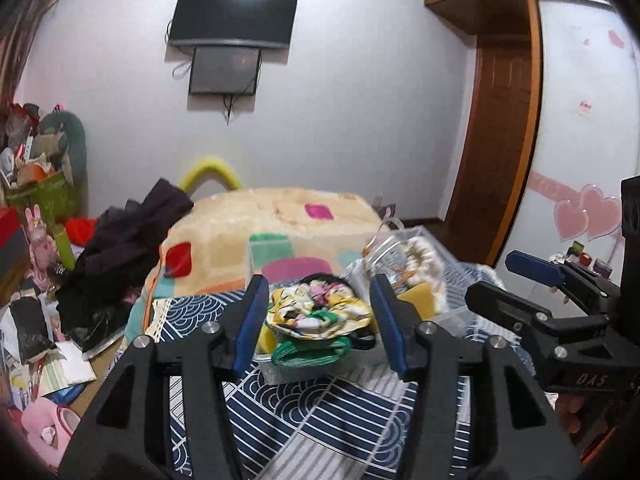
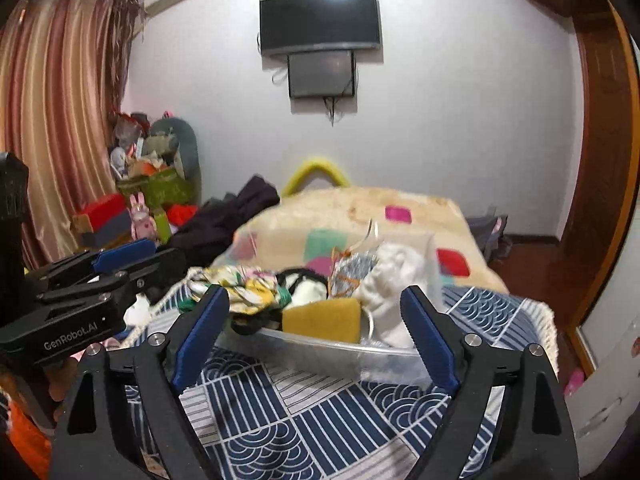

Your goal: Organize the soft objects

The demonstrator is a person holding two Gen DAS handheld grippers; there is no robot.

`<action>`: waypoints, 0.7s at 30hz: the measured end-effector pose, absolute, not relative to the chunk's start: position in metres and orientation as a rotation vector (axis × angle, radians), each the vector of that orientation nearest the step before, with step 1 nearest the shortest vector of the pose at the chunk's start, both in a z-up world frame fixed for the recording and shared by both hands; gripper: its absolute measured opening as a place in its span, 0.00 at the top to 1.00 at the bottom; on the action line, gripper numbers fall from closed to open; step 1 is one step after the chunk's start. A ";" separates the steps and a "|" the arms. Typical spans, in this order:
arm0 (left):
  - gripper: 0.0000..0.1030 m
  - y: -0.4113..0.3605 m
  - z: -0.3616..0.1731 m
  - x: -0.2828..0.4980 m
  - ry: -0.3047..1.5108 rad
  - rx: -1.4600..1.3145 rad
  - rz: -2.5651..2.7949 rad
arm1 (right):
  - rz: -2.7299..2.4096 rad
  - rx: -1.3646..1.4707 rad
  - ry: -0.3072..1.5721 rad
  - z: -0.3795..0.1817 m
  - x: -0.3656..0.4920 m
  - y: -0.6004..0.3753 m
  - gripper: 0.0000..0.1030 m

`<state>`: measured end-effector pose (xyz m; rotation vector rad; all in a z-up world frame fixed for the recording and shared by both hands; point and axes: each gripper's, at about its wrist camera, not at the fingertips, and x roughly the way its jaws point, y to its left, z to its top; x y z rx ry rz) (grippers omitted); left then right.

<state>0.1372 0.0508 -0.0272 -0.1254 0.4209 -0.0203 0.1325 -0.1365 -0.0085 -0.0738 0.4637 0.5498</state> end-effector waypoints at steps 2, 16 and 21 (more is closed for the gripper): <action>0.44 0.047 -0.018 0.124 0.394 -0.123 -0.027 | 0.551 -0.063 0.430 0.001 0.123 -0.142 0.15; 0.10 0.025 0.018 0.053 0.246 -0.084 -0.019 | 0.511 0.004 0.261 0.036 0.073 -0.174 0.00; 0.04 0.020 0.021 0.039 0.216 -0.070 -0.011 | 0.502 -0.004 0.253 0.033 0.066 -0.174 0.00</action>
